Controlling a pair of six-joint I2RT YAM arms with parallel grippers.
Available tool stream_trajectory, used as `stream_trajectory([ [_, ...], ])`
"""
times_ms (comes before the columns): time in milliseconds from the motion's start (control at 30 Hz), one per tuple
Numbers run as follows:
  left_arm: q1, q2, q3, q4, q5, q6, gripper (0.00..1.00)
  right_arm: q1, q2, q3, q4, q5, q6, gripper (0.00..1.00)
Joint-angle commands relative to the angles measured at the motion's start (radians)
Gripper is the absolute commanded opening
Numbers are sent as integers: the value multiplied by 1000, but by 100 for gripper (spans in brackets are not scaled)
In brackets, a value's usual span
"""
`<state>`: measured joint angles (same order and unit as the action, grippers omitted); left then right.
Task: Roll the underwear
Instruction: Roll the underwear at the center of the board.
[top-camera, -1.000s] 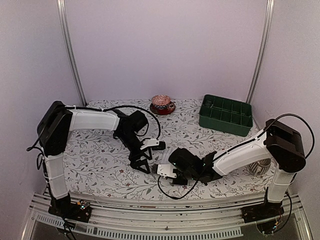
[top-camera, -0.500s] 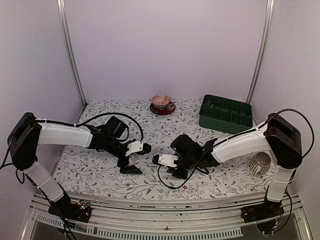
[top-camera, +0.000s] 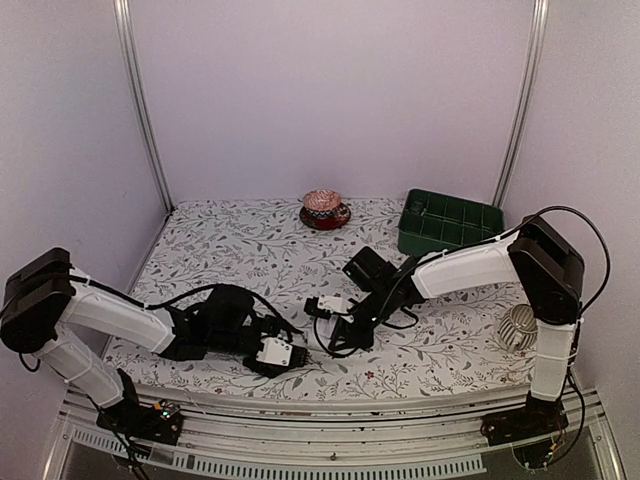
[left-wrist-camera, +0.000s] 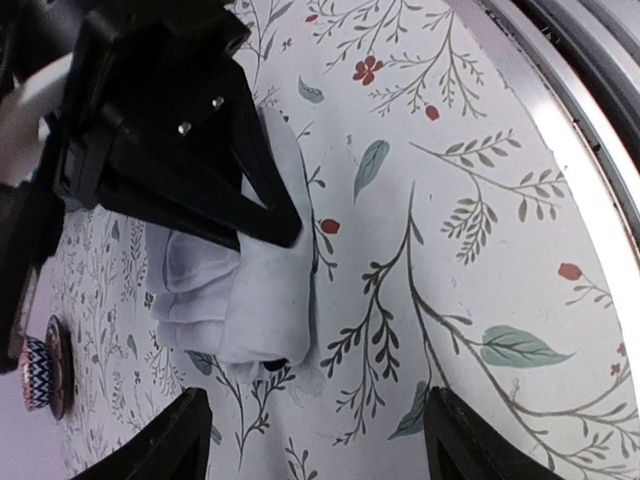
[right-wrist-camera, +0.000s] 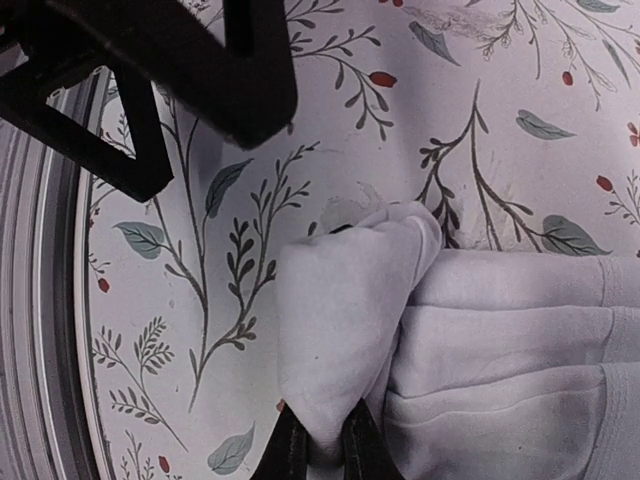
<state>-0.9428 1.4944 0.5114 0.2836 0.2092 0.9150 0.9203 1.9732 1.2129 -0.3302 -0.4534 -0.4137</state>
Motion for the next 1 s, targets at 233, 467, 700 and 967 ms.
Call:
stream_trajectory([
  [233,-182,215,14,353,-331,79,63,-4,107,24,-151,-103,32,3],
  [467,-207,274,-4,439,-379,110,53,-13,110,16,-145,-101,34,3],
  [700,-222,319,18,440,-424,114,32,-16,98,6,-142,-95,35,3],
  [967,-219,343,99,289,-402,25,0,-30,88,5,-140,-83,38,3],
])
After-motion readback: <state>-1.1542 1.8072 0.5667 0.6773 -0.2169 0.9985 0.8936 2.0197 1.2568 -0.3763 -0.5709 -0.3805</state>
